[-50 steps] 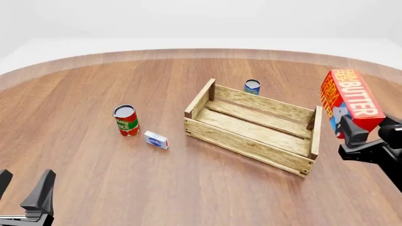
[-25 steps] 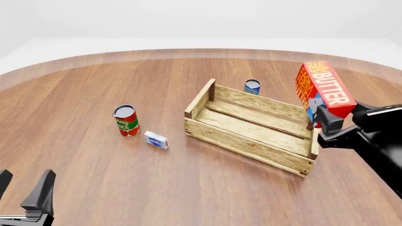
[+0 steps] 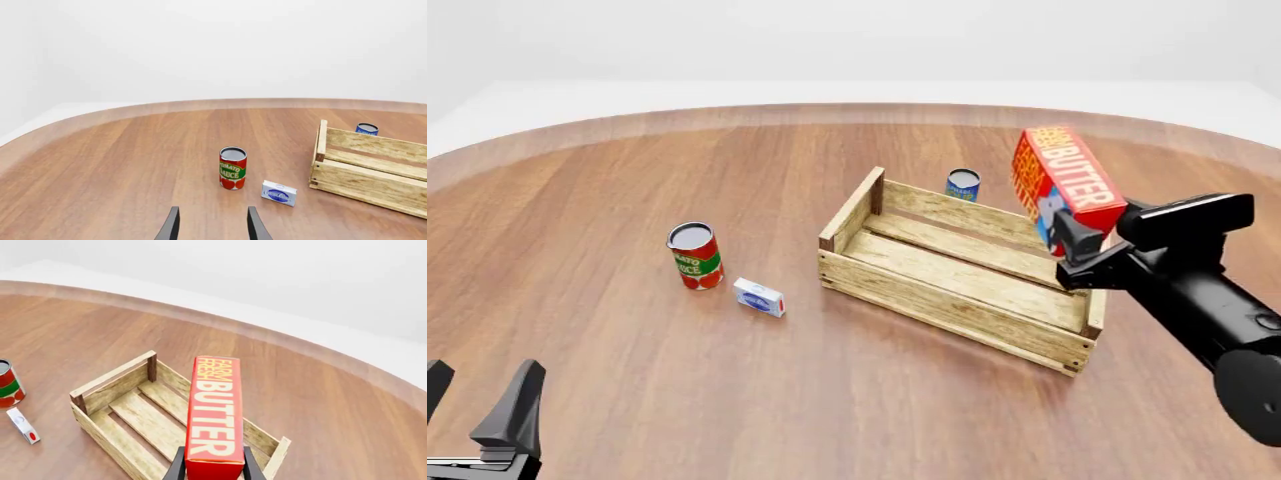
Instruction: Pick up the butter and put it in the tray.
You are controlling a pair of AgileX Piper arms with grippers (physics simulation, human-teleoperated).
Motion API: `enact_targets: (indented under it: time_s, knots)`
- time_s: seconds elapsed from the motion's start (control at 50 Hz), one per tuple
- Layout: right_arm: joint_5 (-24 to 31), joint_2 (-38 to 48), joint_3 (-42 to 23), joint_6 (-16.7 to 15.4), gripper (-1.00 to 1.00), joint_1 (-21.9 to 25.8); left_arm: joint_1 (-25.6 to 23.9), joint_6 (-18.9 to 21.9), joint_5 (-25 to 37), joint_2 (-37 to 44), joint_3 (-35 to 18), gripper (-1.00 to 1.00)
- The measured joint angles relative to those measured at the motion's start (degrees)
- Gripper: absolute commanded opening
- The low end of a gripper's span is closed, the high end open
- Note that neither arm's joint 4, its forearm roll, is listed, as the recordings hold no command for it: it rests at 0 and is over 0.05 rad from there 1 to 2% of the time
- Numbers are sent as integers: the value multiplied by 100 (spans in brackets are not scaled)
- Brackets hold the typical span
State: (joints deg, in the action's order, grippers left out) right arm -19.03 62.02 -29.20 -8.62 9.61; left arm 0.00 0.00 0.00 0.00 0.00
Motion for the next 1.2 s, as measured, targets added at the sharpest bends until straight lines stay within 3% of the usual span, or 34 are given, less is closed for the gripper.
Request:
enact_targets:
  time_s: [1.2]
  knots:
    - [-888,2043,-666,180,-100,519,0,0,0,0,0,100]
